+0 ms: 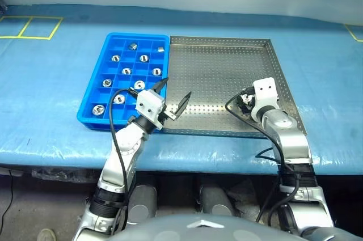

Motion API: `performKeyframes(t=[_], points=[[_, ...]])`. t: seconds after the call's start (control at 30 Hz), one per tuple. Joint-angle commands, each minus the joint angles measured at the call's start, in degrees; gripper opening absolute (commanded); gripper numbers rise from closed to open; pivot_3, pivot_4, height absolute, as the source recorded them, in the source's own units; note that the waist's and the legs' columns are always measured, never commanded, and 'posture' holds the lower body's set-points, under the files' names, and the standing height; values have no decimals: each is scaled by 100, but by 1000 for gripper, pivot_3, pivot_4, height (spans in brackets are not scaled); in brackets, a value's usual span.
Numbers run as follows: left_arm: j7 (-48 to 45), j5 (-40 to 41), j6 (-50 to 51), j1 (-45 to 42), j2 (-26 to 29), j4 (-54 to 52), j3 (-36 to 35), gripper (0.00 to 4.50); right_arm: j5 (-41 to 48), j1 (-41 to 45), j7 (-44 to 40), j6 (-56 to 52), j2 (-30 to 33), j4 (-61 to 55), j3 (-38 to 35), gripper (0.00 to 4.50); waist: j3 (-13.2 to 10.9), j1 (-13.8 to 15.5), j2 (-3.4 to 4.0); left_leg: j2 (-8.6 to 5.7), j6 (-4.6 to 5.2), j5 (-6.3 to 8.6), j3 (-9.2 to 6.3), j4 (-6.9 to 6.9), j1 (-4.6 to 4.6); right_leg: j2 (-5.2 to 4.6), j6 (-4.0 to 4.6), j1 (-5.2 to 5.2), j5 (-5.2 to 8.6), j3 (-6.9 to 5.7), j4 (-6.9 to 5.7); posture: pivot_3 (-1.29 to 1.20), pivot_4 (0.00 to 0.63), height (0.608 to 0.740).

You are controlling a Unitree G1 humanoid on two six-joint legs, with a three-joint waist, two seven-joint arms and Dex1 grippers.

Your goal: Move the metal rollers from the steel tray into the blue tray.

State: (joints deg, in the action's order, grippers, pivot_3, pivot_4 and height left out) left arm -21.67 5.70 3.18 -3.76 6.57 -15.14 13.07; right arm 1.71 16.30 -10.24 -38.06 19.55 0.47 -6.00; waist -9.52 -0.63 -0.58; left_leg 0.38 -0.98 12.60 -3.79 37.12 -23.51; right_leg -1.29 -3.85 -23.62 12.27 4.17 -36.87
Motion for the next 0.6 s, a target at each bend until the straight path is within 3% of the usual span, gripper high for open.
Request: performKeyframes(t=[0.03, 0.2, 0.47, 0.6], points=[[-28, 42, -132, -22, -27, -76, 30, 4156, 195, 89, -33, -40, -79, 181, -202, 3381, 0, 0, 0, 0, 0, 0, 0, 0, 1, 0, 0, 1, 0, 0, 0, 80, 150, 740], [-31, 44, -100, -52, -2, -111, -7, 4156, 413, 141, -159, -22, -169, 197, -251, 1763, 0, 1, 0, -1, 1, 0, -2, 0, 0, 0, -1, 4, 0, 1, 3, 84, 150, 740], [-74, 110, -103, -101, -19, -126, -46, 4156, 394, 95, -218, 603, -211, -183, -75, 1731, 0, -19, 0, 0, 1, -1, 1, 0, 1, 1, -4, 2, -2, 3, 1, 35, 150, 740], [502, 185, -145, 2, -348, -170, -463, 4156, 529, 170, -421, 1006, -420, -527, 164, 1731, -1, -91, 2, 0, 1, 0, 3, -1, -2, 1, -23, -4, -13, 5, 1, -7, 150, 740]])
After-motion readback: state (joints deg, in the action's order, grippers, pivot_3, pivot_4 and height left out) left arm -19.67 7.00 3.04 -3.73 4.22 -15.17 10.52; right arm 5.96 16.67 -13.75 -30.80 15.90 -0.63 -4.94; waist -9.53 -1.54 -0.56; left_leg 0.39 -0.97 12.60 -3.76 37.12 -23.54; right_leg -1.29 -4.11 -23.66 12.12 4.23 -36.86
